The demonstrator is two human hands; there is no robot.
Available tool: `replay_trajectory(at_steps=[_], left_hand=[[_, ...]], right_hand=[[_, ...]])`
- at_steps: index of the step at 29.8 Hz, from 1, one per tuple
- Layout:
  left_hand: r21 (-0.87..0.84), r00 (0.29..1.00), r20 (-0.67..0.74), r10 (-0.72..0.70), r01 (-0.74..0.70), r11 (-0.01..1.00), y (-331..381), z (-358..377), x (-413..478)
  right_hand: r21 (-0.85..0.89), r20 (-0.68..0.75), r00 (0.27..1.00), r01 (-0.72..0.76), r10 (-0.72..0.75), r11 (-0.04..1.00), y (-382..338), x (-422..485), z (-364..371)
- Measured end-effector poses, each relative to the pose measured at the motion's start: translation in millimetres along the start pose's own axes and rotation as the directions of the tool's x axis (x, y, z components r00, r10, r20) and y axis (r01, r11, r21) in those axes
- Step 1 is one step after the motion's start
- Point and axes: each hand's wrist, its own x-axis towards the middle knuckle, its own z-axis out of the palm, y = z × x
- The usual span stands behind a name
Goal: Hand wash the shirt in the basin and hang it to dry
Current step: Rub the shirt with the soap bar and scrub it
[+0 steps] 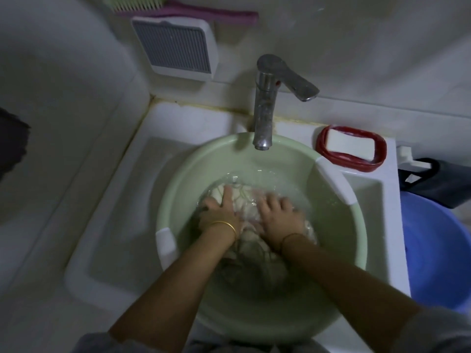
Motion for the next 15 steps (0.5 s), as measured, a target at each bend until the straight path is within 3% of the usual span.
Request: replay_trajectory(at_steps=[3, 5, 6, 8, 9, 11, 13, 15], left_hand=[[-0.233, 0.999, -0.041, 0.002, -0.011, 0.972, -1, 3, 10], [-0.473, 0.990, -0.140, -0.010, -0.058, 0.879, 8, -1, 13], [-0.629, 0.981, -0.191, -0.028, -0.101, 0.770, 14, -4, 11], [-0.913, 0.981, -0.174, -0.084, -0.129, 0.387, 28, -4, 4], [-0.981, 0.991, -0.101, -0.083, -0.085, 0.172, 31, -4, 4], [-0.984, 0.995, 0.097, 0.029, 0.100, -0.146, 34, -9, 0], [-0.948, 0.974, 0.209, 0.087, 0.223, -0.227, 36, -15, -9], [-0.959, 0.971, 0.203, 0.129, 0.224, -0.173, 34, -19, -15]], right_hand=[[0.228, 0.091, 0.964, -0.264, 0.249, 0.937, 11, -1, -7], [0.560, 0.181, 0.907, -0.413, 0.381, 0.718, 2, -4, -11], [0.712, 0.213, 0.901, -0.408, 0.378, 0.571, -3, -5, -14], [0.866, 0.128, 0.932, -0.272, 0.338, 0.420, -11, -12, -21], [0.909, 0.040, 0.941, -0.174, 0.335, 0.380, -15, -18, -26], [0.940, -0.134, 0.928, 0.008, 0.348, 0.340, -28, -31, -40], [0.940, -0.221, 0.905, 0.098, 0.364, 0.326, -40, -41, -53], [0.942, -0.251, 0.876, 0.123, 0.412, 0.312, -47, -40, -64]])
